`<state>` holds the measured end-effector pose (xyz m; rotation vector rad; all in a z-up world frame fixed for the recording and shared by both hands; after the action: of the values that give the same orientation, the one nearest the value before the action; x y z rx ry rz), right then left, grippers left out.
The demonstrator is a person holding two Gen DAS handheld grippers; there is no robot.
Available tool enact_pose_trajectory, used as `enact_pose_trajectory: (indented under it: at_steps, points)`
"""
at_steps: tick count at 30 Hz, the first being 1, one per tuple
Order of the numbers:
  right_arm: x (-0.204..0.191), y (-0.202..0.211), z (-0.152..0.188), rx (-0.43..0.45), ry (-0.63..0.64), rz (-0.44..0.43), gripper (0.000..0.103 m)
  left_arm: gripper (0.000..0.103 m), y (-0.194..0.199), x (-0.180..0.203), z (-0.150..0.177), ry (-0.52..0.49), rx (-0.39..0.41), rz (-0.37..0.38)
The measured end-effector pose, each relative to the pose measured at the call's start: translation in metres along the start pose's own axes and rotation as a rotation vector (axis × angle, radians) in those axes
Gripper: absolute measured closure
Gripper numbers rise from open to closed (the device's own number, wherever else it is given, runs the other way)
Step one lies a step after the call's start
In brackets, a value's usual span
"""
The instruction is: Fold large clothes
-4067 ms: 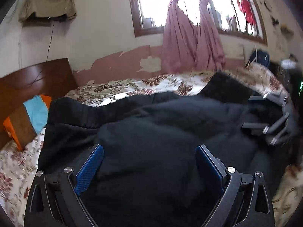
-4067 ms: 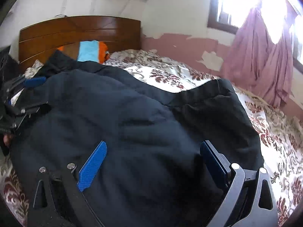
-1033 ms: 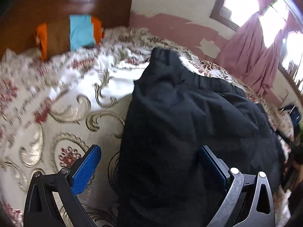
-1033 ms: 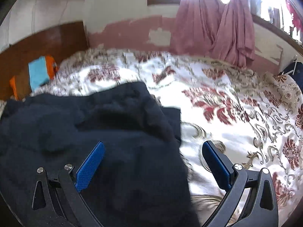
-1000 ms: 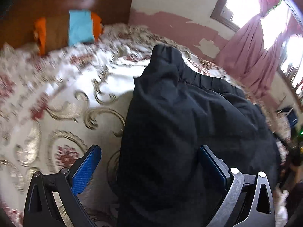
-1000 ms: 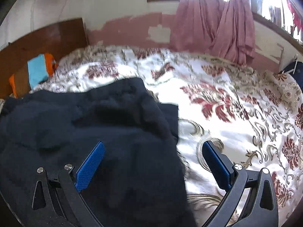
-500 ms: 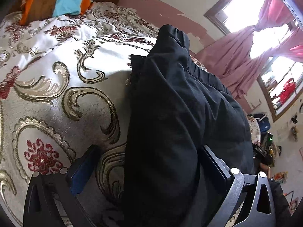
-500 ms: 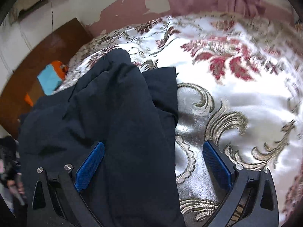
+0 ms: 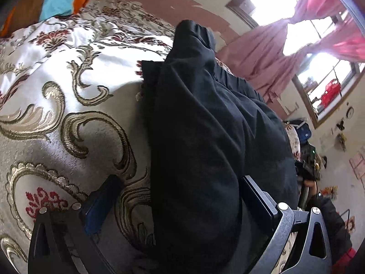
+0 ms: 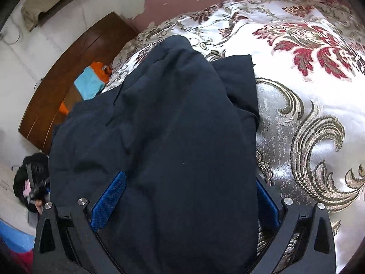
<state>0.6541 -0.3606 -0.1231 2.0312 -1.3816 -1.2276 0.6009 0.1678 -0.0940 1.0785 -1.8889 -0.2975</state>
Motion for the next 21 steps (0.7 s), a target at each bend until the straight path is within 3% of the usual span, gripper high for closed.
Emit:
enact_pose_trajectory:
  at_steps: [6, 8, 10, 11, 12, 13, 15, 18, 21]
  points:
    - [-0.009, -0.006, 0.004, -0.003, -0.025, 0.036, 0.001, 0.001, -0.001, 0.004, -0.002, 0.015, -0.021, 0.033]
    - [-0.022, -0.013, 0.004, -0.020, -0.011, 0.052, 0.006, 0.004, -0.002, 0.004, -0.003, 0.037, -0.040, 0.005]
    - [-0.032, -0.012, 0.007, -0.021, 0.014, 0.081, 0.017, 0.019, -0.001, 0.009, -0.005, 0.047, -0.055, -0.008]
    - [-0.035, -0.010, 0.008, -0.017, 0.012, 0.086, 0.029, 0.045, 0.000, 0.012, -0.006, 0.055, -0.055, 0.036]
    - [-0.038, -0.007, 0.010, -0.008, 0.003, 0.084, 0.041, 0.051, 0.000, 0.013, -0.006, 0.079, -0.057, 0.065]
    - [-0.042, -0.003, 0.012, 0.004, -0.011, 0.077, 0.047, 0.052, -0.001, 0.012, -0.007, 0.104, -0.052, 0.056]
    - [-0.049, 0.005, 0.015, 0.026, -0.030, 0.073, 0.065, 0.063, -0.001, 0.014, -0.006, 0.105, -0.035, 0.051]
    - [-0.068, 0.017, 0.018, 0.052, -0.022, 0.114, 0.079, 0.079, 0.005, 0.023, -0.007, 0.105, -0.010, 0.056]
    - [-0.096, 0.039, 0.020, 0.124, -0.004, 0.120, 0.082, 0.087, 0.015, 0.033, -0.012, 0.100, 0.030, 0.050]
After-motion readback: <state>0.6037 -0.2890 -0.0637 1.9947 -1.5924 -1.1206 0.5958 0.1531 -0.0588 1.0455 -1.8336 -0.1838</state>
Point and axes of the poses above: each gripper's, at about its wrist camera, not at the fingertips, and y roughly against the way its jaws point, x to its right, z to its underside, the point moved 3 cm from there along -y, roughly the way its jaws point, and after that the axes turned 2 degrees about z, right-handed, at the moved point
